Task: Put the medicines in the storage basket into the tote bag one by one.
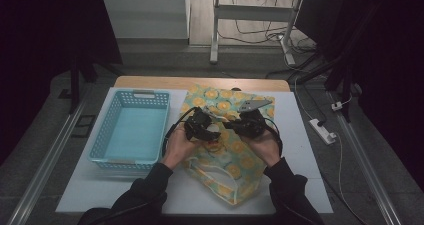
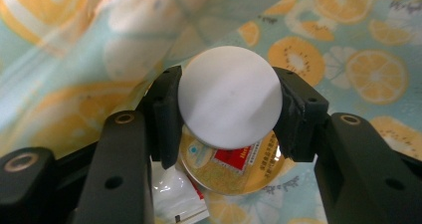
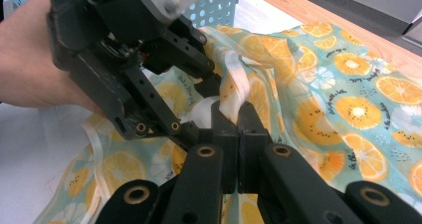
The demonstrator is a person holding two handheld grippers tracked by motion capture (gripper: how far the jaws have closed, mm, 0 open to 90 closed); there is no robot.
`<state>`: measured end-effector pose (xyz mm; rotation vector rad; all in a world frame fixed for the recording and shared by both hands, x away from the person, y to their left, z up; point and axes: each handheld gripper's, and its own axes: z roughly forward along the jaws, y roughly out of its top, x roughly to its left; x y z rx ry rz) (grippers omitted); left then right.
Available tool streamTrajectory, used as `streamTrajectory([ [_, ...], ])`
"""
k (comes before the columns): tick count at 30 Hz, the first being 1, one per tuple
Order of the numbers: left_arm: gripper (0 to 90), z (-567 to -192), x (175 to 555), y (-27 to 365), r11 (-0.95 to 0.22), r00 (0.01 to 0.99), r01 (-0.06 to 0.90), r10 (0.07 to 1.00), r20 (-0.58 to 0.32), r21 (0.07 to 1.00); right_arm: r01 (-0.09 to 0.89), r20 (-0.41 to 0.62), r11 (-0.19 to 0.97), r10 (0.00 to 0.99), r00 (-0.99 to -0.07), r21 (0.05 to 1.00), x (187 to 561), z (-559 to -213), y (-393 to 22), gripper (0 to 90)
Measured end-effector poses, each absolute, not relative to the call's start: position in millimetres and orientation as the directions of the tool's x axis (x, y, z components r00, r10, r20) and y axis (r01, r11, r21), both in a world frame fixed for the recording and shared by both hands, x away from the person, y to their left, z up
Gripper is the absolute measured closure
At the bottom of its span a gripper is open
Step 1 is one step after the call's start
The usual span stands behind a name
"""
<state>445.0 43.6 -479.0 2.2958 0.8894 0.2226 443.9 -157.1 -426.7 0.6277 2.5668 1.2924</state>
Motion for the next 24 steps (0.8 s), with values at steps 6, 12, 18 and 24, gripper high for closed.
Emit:
streamTrajectory([
  [6,49.4,-481,448,45,-0.537,0.753,0.547,0.651,-0.097,0.642,0.285,0.015,0.527,0.457,-0.889,0.800,445,-428,-157,89.7],
  [12,40.2,-473,444,50,-0.509,0.750,0.538,0.653,-0.105,0.672,0.284,0.013,0.526,0.459,-0.889,0.802,445,-427,-158,89.7],
  [18,29.0,-462,434,56,-0.494,0.762,0.531,0.633,-0.133,0.689,0.284,0.015,0.525,0.458,-0.889,0.802,444,-426,-158,89.7],
  [24,23.7,-462,424,60,-0.497,0.771,0.531,0.619,-0.148,0.686,0.285,0.015,0.528,0.457,-0.889,0.800,444,-427,-158,89.7],
])
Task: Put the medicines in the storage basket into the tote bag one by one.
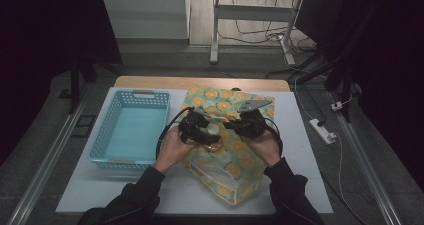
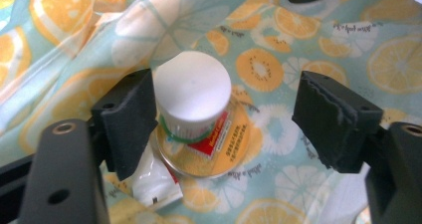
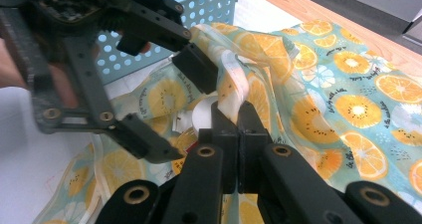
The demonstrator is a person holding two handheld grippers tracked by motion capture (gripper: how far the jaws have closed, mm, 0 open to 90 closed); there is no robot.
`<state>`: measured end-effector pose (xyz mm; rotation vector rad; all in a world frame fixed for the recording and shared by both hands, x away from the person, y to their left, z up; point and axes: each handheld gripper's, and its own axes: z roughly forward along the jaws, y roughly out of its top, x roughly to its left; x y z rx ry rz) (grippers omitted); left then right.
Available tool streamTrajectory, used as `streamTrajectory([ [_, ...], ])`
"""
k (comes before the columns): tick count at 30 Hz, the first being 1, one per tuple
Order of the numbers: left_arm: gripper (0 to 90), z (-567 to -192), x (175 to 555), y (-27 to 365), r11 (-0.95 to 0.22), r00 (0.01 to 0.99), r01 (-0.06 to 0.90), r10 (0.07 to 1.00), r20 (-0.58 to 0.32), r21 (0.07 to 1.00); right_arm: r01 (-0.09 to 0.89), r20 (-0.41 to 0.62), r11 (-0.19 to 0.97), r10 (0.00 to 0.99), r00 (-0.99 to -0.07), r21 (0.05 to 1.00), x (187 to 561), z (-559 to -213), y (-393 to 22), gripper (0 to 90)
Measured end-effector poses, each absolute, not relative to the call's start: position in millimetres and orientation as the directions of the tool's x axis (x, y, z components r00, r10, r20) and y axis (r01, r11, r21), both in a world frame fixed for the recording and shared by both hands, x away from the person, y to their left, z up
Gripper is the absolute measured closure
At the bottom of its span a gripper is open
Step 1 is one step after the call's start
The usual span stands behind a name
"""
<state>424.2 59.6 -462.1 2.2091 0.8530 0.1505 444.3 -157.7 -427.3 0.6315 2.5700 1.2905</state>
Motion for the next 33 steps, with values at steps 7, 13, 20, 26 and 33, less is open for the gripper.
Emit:
streamTrajectory([
  [7,16.7,-462,413,68,-0.471,0.778,0.532,0.600,-0.187,0.703,0.284,0.014,0.529,0.456,-0.890,0.799,444,-427,-157,89.7],
  [13,8.2,-461,405,70,-0.457,0.799,0.514,0.563,-0.212,0.726,0.283,0.013,0.528,0.457,-0.890,0.801,443,-426,-157,89.7],
  [20,4.9,-463,394,69,-0.485,0.821,0.490,0.536,-0.197,0.724,0.281,0.012,0.530,0.454,-0.891,0.800,442,-426,-158,89.7],
  [26,2.8,-466,387,70,-0.490,0.830,0.484,0.520,-0.202,0.725,0.281,0.012,0.531,0.454,-0.891,0.799,442,-426,-158,89.7],
  [33,0.0,-471,381,68,-0.486,0.844,0.465,0.494,-0.207,0.740,0.282,0.012,0.531,0.454,-0.891,0.799,442,-427,-159,89.7],
])
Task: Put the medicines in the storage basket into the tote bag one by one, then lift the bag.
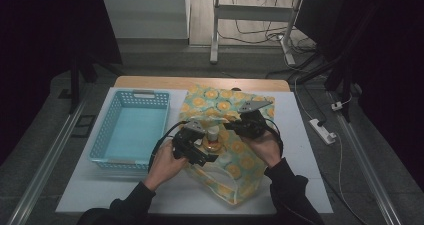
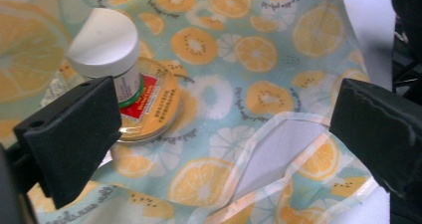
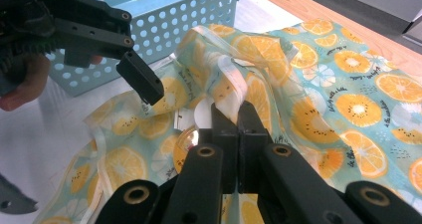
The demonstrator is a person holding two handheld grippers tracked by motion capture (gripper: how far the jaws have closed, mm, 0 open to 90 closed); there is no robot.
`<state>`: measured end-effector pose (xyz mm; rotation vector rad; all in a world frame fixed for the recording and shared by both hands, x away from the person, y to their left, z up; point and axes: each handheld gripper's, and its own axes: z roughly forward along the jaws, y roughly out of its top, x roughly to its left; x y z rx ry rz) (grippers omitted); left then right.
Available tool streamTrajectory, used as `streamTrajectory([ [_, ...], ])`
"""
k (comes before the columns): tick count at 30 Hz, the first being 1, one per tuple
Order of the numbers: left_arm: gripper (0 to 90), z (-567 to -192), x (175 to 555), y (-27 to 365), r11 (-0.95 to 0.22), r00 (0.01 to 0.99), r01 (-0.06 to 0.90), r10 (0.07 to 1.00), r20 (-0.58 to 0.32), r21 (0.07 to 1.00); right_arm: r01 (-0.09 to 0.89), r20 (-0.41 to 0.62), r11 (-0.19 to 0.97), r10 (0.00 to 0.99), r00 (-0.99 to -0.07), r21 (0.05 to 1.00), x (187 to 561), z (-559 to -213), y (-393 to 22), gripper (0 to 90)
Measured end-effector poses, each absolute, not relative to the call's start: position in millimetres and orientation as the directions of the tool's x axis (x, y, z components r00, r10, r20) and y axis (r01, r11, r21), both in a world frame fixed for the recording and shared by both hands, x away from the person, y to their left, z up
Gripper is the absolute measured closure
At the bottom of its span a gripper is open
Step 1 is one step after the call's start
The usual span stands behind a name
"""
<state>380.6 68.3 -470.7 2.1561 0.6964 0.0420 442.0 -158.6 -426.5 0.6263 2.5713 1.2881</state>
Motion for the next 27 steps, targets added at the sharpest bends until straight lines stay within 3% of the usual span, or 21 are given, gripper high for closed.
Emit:
streamTrajectory([
  [15,0.0,-489,369,67,-0.511,0.842,0.478,0.498,-0.208,0.715,0.281,0.011,0.530,0.455,-0.891,0.800,442,-425,-160,89.6],
  [27,2.0,-513,372,59,-0.604,0.833,0.501,0.531,-0.156,0.620,0.281,0.010,0.533,0.454,-0.891,0.798,442,-425,-159,89.6],
])
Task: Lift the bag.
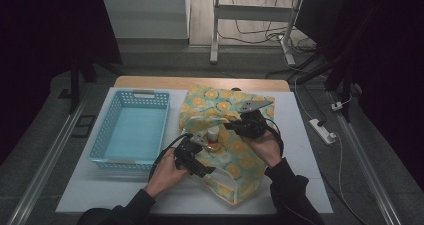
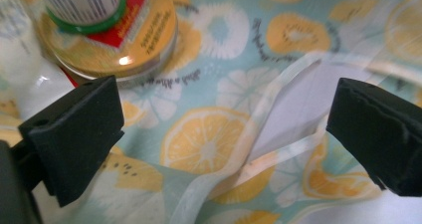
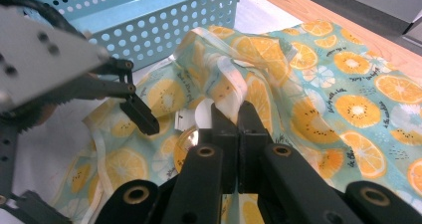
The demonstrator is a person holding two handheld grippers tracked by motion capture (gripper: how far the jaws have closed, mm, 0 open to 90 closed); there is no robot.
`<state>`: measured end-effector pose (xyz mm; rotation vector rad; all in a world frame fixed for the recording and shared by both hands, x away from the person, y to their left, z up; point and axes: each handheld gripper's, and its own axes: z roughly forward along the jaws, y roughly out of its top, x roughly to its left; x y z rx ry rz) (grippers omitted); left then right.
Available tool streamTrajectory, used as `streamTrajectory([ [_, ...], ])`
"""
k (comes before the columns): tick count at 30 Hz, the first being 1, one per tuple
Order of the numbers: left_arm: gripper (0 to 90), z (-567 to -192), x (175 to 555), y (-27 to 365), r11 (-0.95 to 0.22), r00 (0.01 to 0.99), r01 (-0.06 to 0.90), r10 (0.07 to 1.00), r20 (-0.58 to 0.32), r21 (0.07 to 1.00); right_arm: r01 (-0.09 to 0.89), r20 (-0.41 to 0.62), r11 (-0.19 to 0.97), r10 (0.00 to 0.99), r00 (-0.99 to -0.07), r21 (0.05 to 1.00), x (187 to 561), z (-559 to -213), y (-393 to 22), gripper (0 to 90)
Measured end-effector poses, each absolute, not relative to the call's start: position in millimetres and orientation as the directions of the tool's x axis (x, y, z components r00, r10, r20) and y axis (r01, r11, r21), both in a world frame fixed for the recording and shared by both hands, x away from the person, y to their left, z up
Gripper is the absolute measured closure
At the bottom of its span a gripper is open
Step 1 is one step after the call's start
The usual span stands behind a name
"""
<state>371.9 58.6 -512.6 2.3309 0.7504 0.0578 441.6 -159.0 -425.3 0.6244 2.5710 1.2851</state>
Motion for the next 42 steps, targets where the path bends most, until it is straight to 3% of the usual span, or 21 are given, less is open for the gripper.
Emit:
streamTrajectory([
  [7,3.4,-527,376,55,-0.616,0.840,0.498,0.517,-0.163,0.610,0.280,0.010,0.536,0.451,-0.893,0.797,441,-426,-158,89.6],
  [12,4.2,-533,374,51,-0.663,0.856,0.463,0.506,-0.104,0.588,0.280,0.010,0.535,0.452,-0.892,0.797,442,-426,-159,89.5],
  [15,9.4,-533,371,49,-0.694,0.866,0.428,0.499,-0.042,0.579,0.281,0.011,0.534,0.453,-0.892,0.797,442,-426,-159,89.5],
  [18,13.6,-532,371,51,-0.693,0.868,0.427,0.495,-0.046,0.581,0.281,0.010,0.534,0.454,-0.891,0.798,442,-426,-160,89.5],
  [22,28.7,-530,372,54,-0.682,0.863,0.432,0.502,-0.051,0.590,0.281,0.010,0.534,0.454,-0.891,0.798,442,-426,-159,89.5],
  [32,83.3,-527,376,57,-0.648,0.847,0.477,0.520,-0.112,0.594,0.283,0.013,0.533,0.454,-0.891,0.797,443,-426,-159,89.4],
  [35,88.2,-527,376,57,-0.632,0.834,0.503,0.535,-0.139,0.589,0.284,0.013,0.533,0.455,-0.890,0.797,443,-426,-160,89.4],
  [42,89.0,-524,375,53,-0.605,0.800,0.553,0.579,-0.161,0.572,0.288,0.017,0.529,0.459,-0.888,0.798,444,-426,-161,89.5],
])
